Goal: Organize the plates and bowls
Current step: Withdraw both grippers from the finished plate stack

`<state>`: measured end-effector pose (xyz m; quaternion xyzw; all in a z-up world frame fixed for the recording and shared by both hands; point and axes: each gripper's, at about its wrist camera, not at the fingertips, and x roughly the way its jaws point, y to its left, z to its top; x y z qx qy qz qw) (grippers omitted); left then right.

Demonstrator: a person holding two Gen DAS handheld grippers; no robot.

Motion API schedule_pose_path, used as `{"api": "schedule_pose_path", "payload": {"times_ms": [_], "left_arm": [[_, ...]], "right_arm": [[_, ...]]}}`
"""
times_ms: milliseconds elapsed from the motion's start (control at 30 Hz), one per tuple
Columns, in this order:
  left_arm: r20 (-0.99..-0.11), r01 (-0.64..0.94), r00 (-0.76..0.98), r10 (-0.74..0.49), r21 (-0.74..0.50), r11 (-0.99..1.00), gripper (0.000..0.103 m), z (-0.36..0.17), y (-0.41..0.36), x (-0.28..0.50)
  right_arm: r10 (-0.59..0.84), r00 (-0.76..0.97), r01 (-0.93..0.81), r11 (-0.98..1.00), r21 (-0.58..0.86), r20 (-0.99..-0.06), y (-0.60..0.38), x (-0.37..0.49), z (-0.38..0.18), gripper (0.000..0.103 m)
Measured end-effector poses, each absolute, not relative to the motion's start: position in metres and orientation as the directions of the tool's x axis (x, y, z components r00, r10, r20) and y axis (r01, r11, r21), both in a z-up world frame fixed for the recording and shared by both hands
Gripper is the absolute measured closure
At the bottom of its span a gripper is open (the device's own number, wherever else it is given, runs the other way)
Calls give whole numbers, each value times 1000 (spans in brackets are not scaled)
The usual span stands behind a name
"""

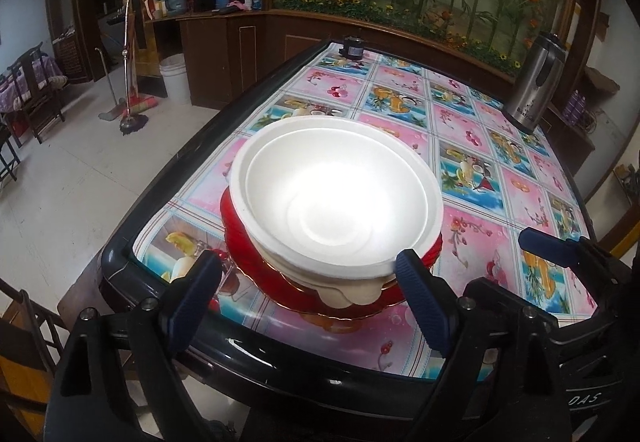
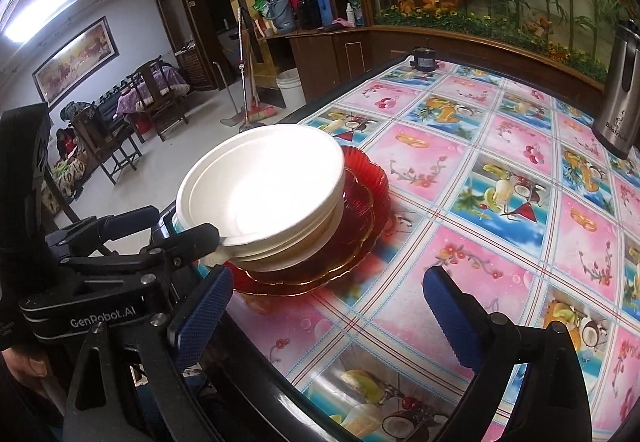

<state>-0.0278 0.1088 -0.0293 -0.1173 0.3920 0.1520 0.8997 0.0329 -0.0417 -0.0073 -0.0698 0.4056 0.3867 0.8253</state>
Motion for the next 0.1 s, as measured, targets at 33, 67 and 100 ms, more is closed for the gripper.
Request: {"api": "schedule_pose_path", "payload": {"times_ms": [33, 67, 100], "left_arm": [[-742, -366, 646, 179, -95, 926, 13, -29, 110, -28], [-744, -367, 644, 177, -98, 925, 13, -30, 111, -29], [-745, -369, 643, 179, -97, 924, 13, -30, 112, -29]], "right_arm": [[582, 371, -695, 691, 199, -723, -41, 32, -7, 6], [583, 371, -695, 691, 201, -722, -41, 32, -7, 6], [584, 371, -696, 690, 201, -722, -40, 32, -7, 6]]}}
